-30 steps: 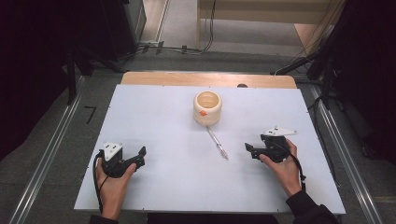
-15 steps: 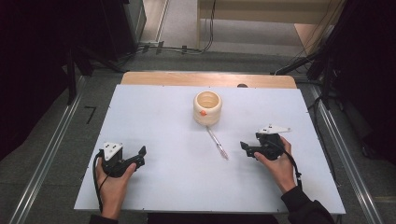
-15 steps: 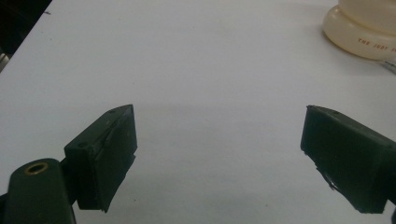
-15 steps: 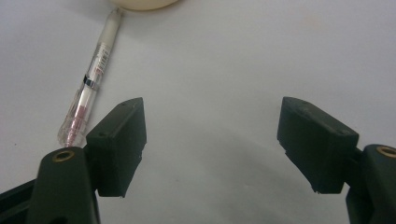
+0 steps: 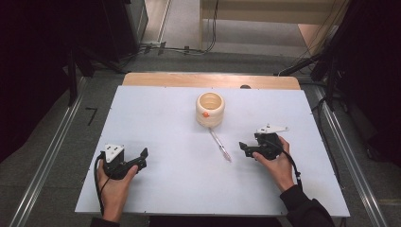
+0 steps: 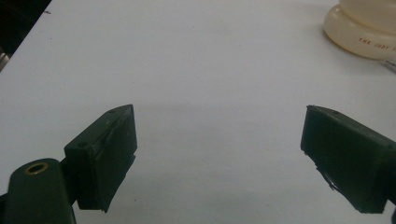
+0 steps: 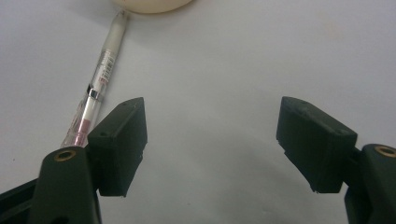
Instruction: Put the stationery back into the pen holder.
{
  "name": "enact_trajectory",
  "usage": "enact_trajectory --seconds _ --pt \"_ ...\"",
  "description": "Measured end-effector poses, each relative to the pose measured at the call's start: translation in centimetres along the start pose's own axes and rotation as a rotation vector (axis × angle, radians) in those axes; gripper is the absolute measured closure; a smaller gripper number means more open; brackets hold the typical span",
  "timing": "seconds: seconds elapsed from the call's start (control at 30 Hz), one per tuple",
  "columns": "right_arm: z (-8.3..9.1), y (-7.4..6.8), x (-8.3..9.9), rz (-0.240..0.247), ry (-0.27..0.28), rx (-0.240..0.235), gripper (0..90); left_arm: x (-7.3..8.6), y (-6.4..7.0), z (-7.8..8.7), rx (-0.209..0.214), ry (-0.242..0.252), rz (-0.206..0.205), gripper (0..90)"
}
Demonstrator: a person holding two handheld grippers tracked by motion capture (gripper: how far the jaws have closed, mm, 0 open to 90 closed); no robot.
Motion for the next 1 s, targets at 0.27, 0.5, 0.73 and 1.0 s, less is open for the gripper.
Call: enact_trajectory --seconds 0.27,0.5,0.73,1.0 --pt "-0.6 -0.3 -0.3 0.006 -0.002 -0.001 23.5 0.0 0.0 0.0 0.001 0.0 -0.001 11.4" --pt "-1.0 -0.3 -0.4 0.01 -0.007 0.0 23.8 0.0 0.0 0.0 0.002 0.0 -0.001 11.5" --pt "-1.5 -0.5 -0.4 0.01 -0.017 0.002 23.9 0.0 0.0 -0.1 0.004 0.0 0.0 11.5" --pt "-2.0 -1.0 -1.2 0.018 -0.011 -0.009 23.9 0.0 0.0 -0.1 0.007 -0.002 0.001 11.5"
Point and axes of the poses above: each handheld gripper's, and its own axes: z roughly backward along the jaws, x roughly out of its underside, y roughly to its right, the point moved 7 cm from there along -z, roughly forward along the jaws, and after that the axes turned 4 degrees about z, right-handed, at the moved point
